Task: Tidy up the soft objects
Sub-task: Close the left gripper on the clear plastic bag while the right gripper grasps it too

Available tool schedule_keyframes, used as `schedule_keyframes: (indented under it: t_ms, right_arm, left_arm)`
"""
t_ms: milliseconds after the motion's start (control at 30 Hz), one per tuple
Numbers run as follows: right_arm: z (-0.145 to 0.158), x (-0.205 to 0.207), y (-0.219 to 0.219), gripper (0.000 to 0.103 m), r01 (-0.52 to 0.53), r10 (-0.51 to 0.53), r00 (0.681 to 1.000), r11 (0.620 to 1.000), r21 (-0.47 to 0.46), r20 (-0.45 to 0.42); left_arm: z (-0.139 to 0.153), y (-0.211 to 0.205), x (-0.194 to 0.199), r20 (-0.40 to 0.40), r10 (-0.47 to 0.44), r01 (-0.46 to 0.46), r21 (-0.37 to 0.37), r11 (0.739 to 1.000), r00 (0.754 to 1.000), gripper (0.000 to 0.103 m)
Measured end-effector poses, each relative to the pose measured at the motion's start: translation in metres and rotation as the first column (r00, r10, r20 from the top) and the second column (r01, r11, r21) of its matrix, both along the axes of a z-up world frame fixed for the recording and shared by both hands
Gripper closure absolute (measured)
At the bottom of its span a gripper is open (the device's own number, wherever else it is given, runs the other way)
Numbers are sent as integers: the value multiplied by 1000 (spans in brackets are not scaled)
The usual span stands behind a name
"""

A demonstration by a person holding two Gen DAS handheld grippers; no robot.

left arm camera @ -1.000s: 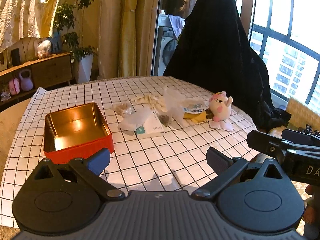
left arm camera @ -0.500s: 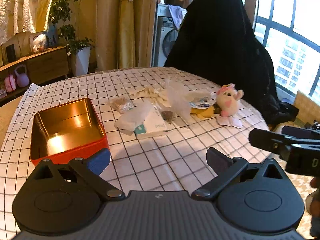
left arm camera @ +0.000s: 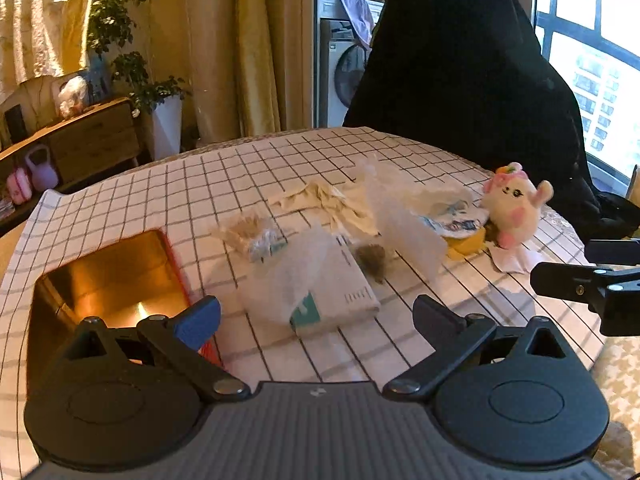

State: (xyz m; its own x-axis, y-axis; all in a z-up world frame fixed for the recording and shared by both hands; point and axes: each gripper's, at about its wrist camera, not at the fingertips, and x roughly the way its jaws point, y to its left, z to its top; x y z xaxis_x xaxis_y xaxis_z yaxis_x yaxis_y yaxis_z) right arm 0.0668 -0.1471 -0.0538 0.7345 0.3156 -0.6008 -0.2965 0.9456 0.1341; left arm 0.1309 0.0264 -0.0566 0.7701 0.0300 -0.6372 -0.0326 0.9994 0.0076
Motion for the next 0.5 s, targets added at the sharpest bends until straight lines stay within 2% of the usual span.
schedule_keyframes:
  t_ms: [100,200,267,367,500]
  right_arm:
    - [-1,21,3,12,-26,26,999,1000,-1,-18]
    - [-4,40,12,16,-57,57,998,998,5,-40]
    - [-6,57,18,22,-77,78,995,997,18,-66]
    - [-12,78,31,23,-93,96,988,995,32,-117]
    - [-25,91,46,29,-127,128,981,992,16,-148]
  left_arm:
    - [-6,8,26,-23,2,-2,10,1000,1000,0]
    - [-18,14,52,-75,6,-5,12,1000,997,1]
    - [-28,19,67,-110,16,-14,18,1000,994,1]
    - [-40,23,86,-136,29,-23,41,999,990,1]
    - [-51,33,103,-174,50,-47,19,999,984,3]
